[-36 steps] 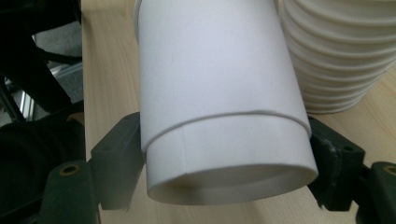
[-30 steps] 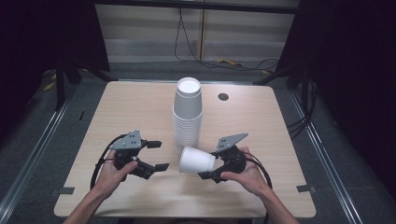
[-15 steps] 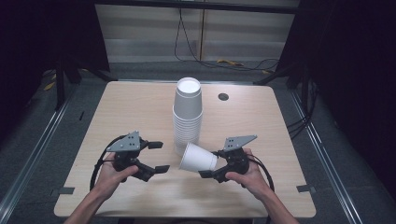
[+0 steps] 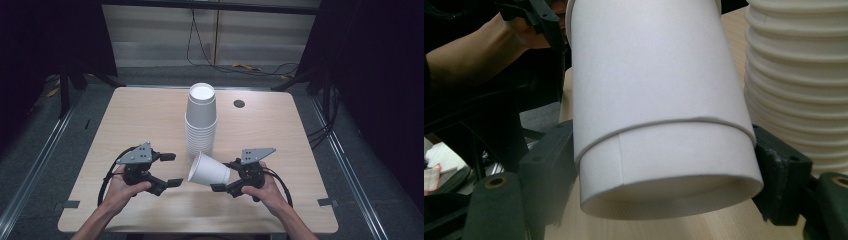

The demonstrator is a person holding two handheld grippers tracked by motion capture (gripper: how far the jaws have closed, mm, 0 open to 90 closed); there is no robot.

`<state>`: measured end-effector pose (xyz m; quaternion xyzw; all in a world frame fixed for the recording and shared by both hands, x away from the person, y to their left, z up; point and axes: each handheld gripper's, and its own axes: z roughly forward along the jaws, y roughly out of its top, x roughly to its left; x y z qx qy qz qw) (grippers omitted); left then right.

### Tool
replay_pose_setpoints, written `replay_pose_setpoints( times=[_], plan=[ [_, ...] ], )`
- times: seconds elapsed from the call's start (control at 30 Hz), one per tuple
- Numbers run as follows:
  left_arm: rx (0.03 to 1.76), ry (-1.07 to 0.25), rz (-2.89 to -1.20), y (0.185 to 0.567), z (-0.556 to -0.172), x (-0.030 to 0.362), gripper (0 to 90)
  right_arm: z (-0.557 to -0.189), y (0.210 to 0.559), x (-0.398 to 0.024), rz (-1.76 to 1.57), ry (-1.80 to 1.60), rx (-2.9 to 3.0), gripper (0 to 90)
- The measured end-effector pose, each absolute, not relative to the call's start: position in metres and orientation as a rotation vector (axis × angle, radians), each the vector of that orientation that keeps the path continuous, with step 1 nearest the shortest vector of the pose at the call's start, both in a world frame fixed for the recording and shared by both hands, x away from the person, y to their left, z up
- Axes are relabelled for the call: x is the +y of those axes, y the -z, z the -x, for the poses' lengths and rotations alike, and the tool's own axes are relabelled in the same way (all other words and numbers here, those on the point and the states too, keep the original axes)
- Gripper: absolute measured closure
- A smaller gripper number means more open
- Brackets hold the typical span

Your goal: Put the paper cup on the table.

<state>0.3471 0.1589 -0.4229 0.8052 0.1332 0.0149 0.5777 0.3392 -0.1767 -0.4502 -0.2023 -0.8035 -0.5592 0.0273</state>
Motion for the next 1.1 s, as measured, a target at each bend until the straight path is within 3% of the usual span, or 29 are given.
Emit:
replay_pose_setpoints(
  times=[0.97, 1.1],
  plan=[
    [0.308, 0.036, -1.85, 0.425, -0.35, 0.133, 14.1, -0.337, 0.452, -0.165, 0.542, 1.773, -2.442, 23.7],
    [0.325, 0.025, -1.877, 0.428, -0.351, 0.13, 0.0, -0.335, 0.452, -0.163, 0.52, 1.759, -2.447, 23.9]
  ],
)
